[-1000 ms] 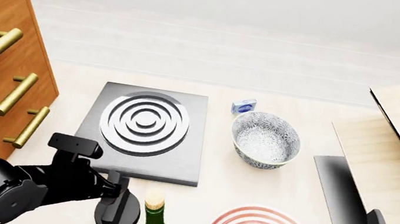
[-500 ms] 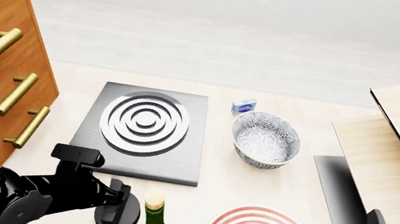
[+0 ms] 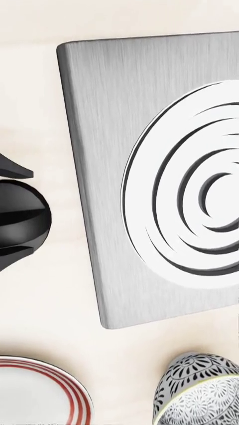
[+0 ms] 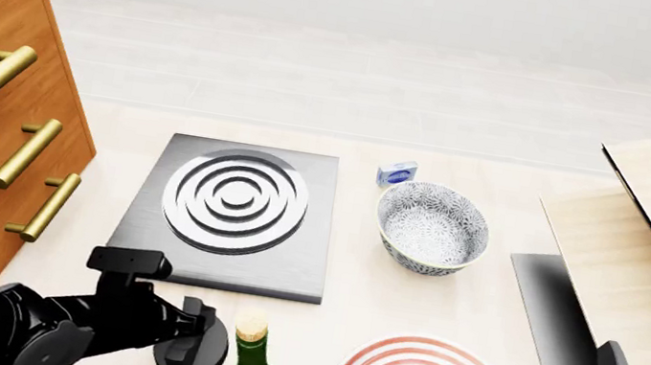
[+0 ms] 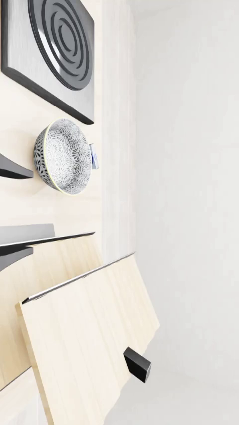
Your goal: Turn on the stove.
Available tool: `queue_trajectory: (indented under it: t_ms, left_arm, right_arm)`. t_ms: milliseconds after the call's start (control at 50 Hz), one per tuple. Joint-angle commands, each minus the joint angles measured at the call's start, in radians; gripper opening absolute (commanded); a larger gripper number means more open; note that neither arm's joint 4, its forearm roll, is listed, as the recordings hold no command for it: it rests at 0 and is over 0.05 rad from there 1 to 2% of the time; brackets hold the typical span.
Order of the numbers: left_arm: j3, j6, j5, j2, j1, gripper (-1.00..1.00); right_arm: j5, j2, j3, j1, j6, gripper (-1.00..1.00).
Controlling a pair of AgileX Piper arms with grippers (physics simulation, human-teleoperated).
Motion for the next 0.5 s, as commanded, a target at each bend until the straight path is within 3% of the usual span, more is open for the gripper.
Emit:
queue_trajectory:
  t_ms: [20, 500]
  left_arm:
    - [0.023, -0.016, -0.057, 0.058, -0.002, 1.00]
    - [0.027, 0.042, -0.012, 0.006, 0.115, 1.00]
  right_arm:
    - [0.000, 0.000, 0.000, 0.000, 0.000, 1.00]
    - [0.000, 0.000, 0.000, 0.000, 0.000, 1.00]
